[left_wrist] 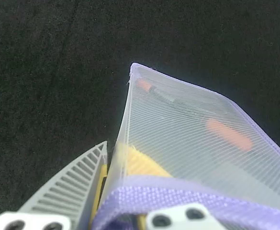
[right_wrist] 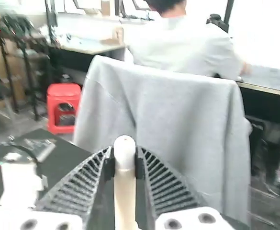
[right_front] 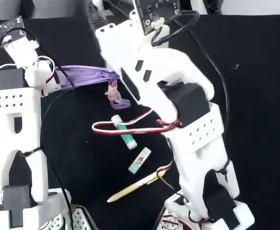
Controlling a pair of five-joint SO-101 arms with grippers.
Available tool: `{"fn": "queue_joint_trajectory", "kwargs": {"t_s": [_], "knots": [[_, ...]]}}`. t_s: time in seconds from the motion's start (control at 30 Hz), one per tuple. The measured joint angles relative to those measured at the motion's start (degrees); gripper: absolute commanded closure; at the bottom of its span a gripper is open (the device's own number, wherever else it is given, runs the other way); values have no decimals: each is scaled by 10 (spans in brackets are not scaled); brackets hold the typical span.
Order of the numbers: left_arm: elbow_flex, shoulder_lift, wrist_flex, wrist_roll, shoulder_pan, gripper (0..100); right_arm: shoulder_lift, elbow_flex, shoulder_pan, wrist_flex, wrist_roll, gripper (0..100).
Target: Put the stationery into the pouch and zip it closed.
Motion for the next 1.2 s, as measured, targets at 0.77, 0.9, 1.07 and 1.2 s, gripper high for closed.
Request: {"fn": "queue_joint_trajectory", "kwargs": {"t_s": [0.77, 0.9, 1.07, 1.2], "knots": [[0, 0, 0, 0, 0, 970, -115, 404, -48, -385, -7, 986], [0, 0, 0, 0, 0, 970, -138, 473, -61, -425, 27, 986], [0, 0, 0, 0, 0, 970, -171, 546, -90, -433, 96, 911], [0, 0, 0, 0, 0, 970, -173, 607, -98, -434, 155, 786]]}}
